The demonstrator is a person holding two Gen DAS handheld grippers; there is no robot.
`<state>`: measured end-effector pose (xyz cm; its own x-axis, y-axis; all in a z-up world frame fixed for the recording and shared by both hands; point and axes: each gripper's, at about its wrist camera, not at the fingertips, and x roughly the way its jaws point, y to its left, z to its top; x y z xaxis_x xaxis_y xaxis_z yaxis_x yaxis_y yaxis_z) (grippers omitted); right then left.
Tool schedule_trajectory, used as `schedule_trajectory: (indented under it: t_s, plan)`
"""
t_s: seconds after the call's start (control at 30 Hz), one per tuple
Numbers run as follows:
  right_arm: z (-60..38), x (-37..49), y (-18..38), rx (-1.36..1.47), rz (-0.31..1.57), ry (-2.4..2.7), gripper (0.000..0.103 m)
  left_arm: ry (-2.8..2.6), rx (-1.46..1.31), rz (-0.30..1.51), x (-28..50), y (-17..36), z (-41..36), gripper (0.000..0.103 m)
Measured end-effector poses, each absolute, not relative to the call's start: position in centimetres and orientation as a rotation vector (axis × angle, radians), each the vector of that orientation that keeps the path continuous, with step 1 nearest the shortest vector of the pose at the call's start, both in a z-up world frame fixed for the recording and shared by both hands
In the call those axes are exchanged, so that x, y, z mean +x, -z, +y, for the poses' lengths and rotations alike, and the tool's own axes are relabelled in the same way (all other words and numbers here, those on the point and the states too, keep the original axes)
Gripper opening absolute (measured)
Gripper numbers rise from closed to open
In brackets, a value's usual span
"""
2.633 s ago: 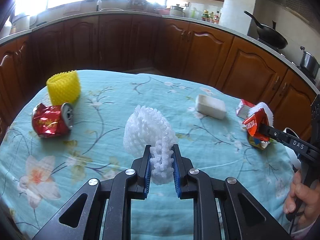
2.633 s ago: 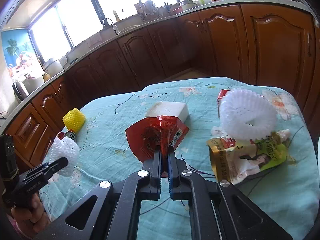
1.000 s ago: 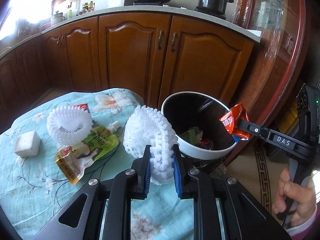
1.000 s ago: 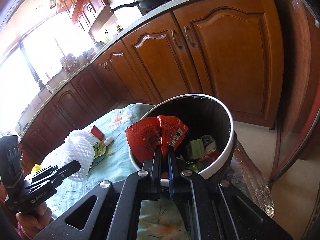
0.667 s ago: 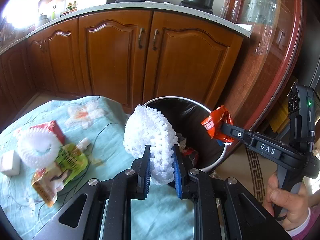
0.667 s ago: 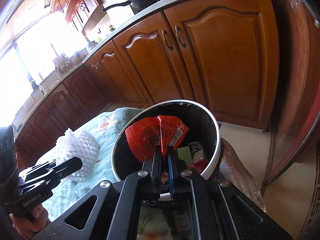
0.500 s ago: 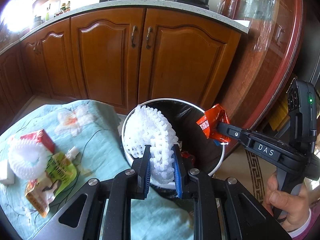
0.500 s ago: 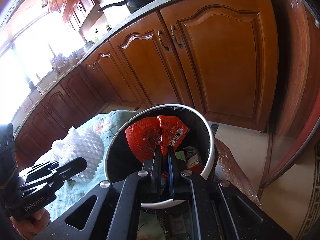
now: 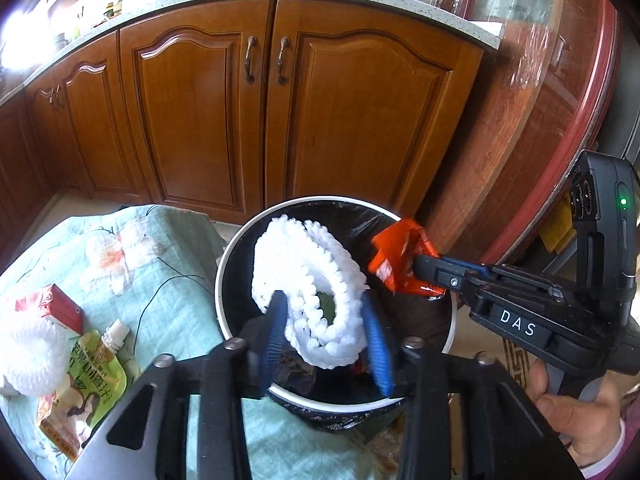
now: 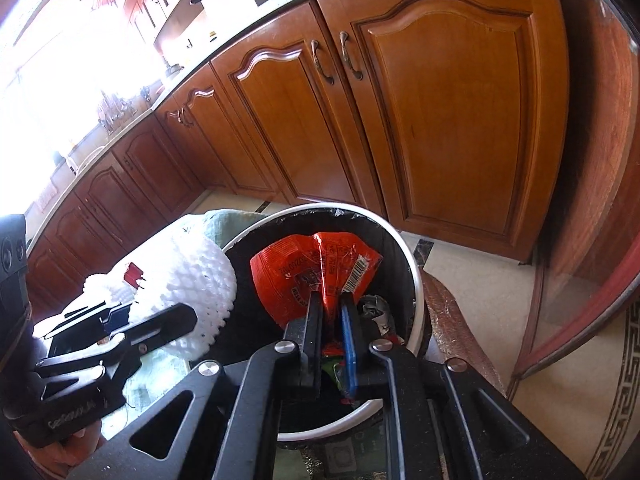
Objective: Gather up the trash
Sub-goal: 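Open both tools to drop the net and bag into the bin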
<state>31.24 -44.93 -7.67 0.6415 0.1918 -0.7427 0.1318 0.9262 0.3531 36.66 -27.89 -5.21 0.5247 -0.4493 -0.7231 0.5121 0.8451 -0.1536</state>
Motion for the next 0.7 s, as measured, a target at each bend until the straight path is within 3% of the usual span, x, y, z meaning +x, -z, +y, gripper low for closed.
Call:
schedule_trajectory:
  t_s: [0.07, 0.1, 0.23, 0.4, 0.5, 0.7]
  plan:
    - [-45.1, 31.2, 7.8, 0.411, 0.877, -0.035, 0.041, 0.566, 0.084, 0.844, 36.7, 5.4, -27.9, 0.053]
    - [-45.1, 31.1, 7.8, 0.414, 0.874, -0.034, 0.045, 0.562, 0.080, 0.847, 36.8, 5.4, -27.8, 0.055]
    - [-45.2, 30.5, 7.6, 0.432, 0.862, -0.035, 0.047, 0.553, 0.052, 0.857, 36.8, 5.5, -27.3, 0.061]
    - [-44.7, 29.6, 6.8, 0.448, 0.831, -0.046, 0.068, 0.534, 0.025, 0.849, 35.6, 5.4, -25.6, 0.067]
    - [-44.1, 29.0, 6.3, 0.460, 0.808, -0.053, 0.074, 0.515, 0.004, 0.838, 34.5, 5.4, -23.8, 0.069]
    - [-41.8, 28.0, 5.3, 0.477, 0.771, -0.090, 0.078, 0.451, -0.065, 0.838, 32.2, 5.6, -19.2, 0.071]
